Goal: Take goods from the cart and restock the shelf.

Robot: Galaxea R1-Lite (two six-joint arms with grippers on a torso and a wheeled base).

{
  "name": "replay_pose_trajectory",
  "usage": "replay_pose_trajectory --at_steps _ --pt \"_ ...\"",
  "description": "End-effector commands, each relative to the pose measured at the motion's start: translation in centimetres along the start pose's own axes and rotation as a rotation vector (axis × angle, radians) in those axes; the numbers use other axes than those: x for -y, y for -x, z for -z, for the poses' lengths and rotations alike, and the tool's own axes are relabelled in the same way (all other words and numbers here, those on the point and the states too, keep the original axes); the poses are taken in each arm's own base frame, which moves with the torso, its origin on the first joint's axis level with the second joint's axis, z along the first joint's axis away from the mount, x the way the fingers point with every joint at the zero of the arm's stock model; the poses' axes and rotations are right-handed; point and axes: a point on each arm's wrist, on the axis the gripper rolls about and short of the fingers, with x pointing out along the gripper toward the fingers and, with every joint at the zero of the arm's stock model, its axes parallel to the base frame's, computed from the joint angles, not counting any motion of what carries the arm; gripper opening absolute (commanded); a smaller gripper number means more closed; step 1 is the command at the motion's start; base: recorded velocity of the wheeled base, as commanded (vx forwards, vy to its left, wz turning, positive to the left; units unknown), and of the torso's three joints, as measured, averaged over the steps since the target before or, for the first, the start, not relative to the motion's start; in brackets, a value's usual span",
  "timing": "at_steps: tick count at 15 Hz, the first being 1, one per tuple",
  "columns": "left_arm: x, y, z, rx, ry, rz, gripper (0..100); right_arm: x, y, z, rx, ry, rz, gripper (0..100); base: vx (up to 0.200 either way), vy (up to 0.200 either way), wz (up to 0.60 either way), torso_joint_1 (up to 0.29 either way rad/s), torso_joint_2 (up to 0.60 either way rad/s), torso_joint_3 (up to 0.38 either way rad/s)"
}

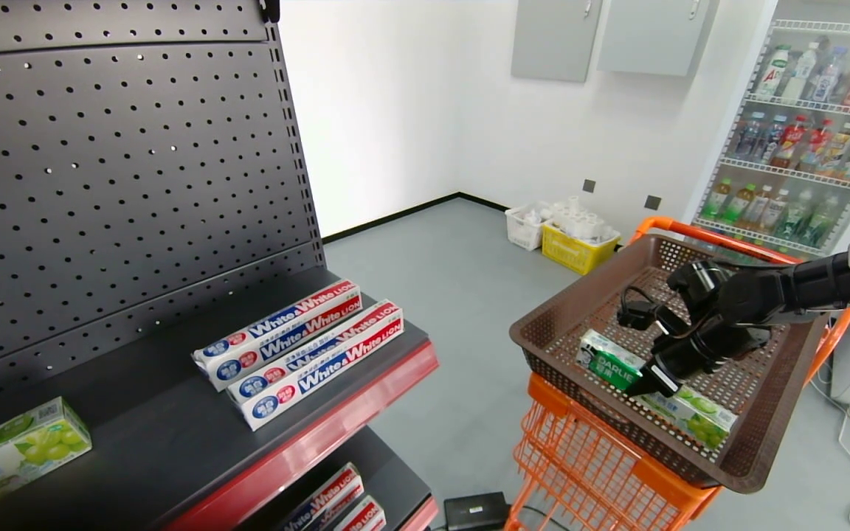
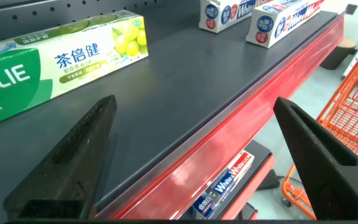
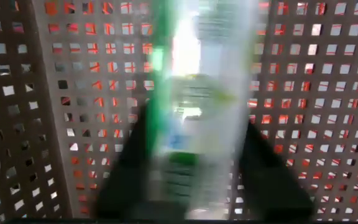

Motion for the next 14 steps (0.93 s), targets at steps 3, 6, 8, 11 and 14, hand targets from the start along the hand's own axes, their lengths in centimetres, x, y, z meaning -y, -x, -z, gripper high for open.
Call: replay_pose_trajectory --at_steps 3,6,8,11,14 --pt "0.0 0.0 0.0 -0.001 0.000 -0.001 100 0.1 -0.2 -0.1 0.004 0.002 0.004 0 0.000 0.000 0.00 0.000 0.00 0.000" --pt "0.0 0.0 0.0 -0.001 0.000 -0.001 100 0.2 0.2 -0.2 0.014 0.002 0.013 0 0.000 0.000 0.00 0.000 0.00 0.000" --pt "0.0 0.0 0.0 -0.001 0.000 -0.001 100 0.6 1.7 -0.6 0.055 0.006 0.047 0 0.000 0.000 0.00 0.000 0.00 0.000" --pt "0.0 0.0 0.0 -0.001 0.000 -0.001 100 1.0 3.3 -0.8 0.086 0.003 0.079 0 0.000 0.000 0.00 0.000 0.00 0.000" --pt "0.0 0.0 0.0 -0.001 0.000 -0.001 100 1.5 4.5 -1.8 0.130 0.013 0.111 0 0.000 0.000 0.00 0.000 0.00 0.000"
